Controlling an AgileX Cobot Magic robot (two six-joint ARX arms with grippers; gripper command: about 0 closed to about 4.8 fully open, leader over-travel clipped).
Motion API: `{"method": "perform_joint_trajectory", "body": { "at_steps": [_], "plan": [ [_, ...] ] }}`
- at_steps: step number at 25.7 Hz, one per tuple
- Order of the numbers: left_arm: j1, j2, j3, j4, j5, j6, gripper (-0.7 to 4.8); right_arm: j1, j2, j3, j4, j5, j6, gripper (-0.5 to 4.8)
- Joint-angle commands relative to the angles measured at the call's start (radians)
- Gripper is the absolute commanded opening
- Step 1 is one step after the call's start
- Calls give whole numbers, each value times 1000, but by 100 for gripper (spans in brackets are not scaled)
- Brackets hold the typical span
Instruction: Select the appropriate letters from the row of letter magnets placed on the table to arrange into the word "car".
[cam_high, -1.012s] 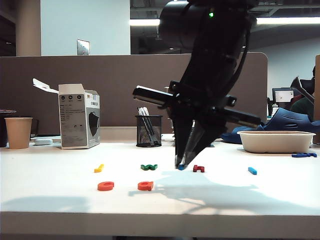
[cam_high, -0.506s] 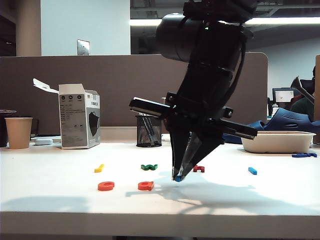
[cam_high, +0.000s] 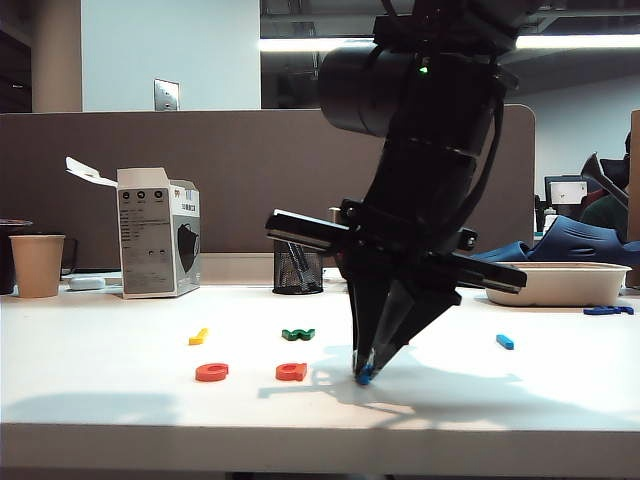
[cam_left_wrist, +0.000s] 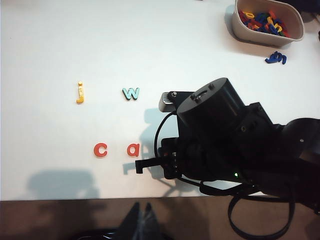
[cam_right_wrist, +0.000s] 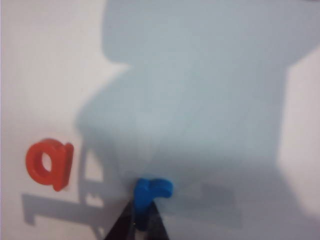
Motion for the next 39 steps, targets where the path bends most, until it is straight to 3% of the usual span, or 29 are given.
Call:
{"method": "perform_joint_trajectory", "body": {
  "at_steps": [1, 8, 14, 34, 39],
  "plan": [
    [0, -2, 4, 2, -8, 1, -6, 5, 1, -1, 10, -1, 1, -7],
    [0, -2, 4, 2, -8, 1, -5, 5, 1, -1, 6, -16, 1, -4],
    [0, -2, 4, 2, -8, 1, -5, 5, 0, 1, 6, -20, 6, 85],
    [0, -2, 4, 2, -8, 1, -5, -1, -8, 76, -65, -34, 5, 90],
    [0, -2, 4, 2, -8, 1, -5, -19, -72, 76, -70, 5, 4, 90]
  ]
}}
